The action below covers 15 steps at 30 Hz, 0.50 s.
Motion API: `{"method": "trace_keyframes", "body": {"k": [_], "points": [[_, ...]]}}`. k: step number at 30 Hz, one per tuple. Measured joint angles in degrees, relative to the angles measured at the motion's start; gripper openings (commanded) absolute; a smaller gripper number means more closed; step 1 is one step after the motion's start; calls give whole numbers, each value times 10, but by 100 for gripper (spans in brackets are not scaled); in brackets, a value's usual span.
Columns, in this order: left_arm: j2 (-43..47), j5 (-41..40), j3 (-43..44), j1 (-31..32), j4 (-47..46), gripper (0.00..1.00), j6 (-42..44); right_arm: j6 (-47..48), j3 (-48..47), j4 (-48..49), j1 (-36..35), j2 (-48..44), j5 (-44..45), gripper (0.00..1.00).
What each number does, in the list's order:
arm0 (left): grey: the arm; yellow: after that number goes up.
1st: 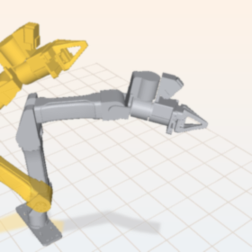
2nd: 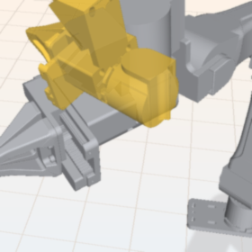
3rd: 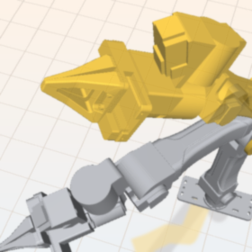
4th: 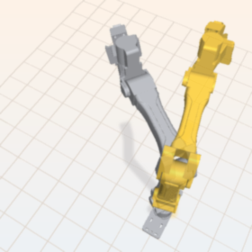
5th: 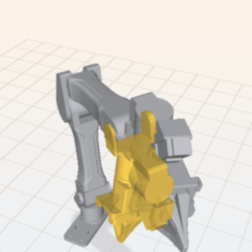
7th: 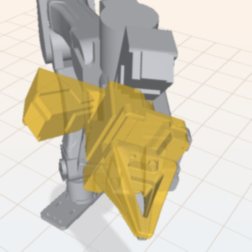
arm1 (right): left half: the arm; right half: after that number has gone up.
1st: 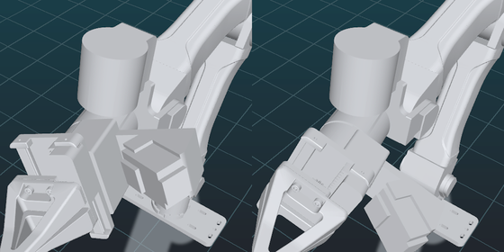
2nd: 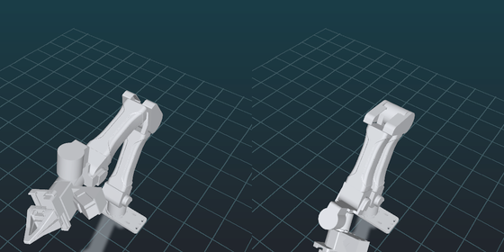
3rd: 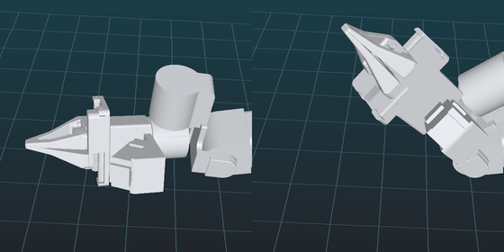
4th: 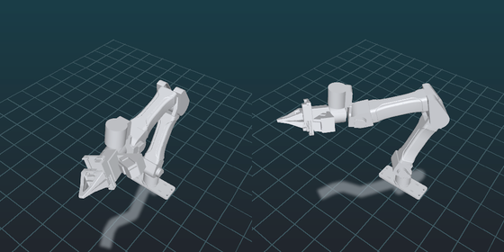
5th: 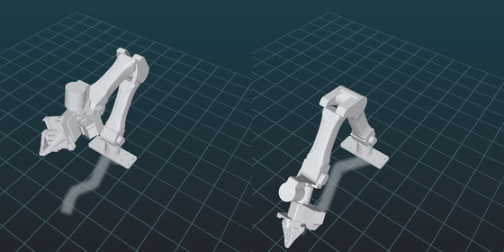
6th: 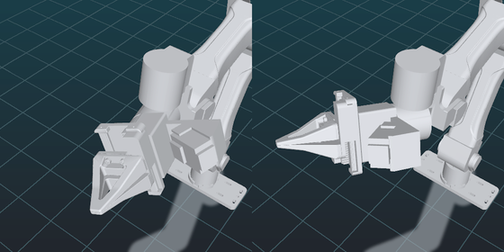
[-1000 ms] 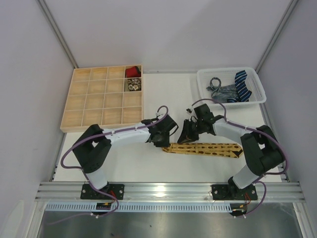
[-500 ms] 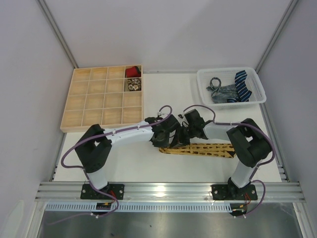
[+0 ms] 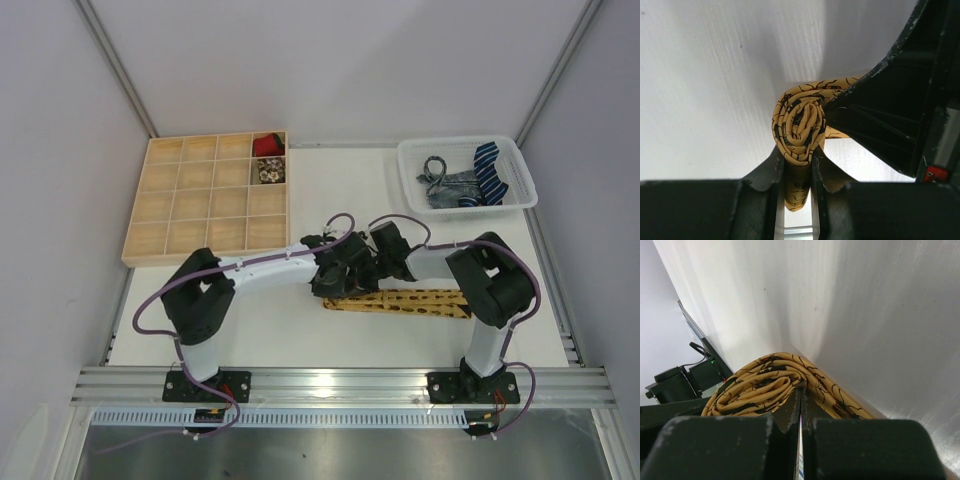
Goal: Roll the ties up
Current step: Roll the tie
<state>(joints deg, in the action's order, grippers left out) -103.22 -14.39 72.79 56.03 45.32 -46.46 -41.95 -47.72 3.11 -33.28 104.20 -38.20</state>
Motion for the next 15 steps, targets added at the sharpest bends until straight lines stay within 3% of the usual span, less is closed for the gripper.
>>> {"method": "trace_keyframes", "body": {"k": [15], "points": [[-52, 26, 54, 3, 18, 0, 5, -6, -2, 16, 1, 18, -11, 0]]}}
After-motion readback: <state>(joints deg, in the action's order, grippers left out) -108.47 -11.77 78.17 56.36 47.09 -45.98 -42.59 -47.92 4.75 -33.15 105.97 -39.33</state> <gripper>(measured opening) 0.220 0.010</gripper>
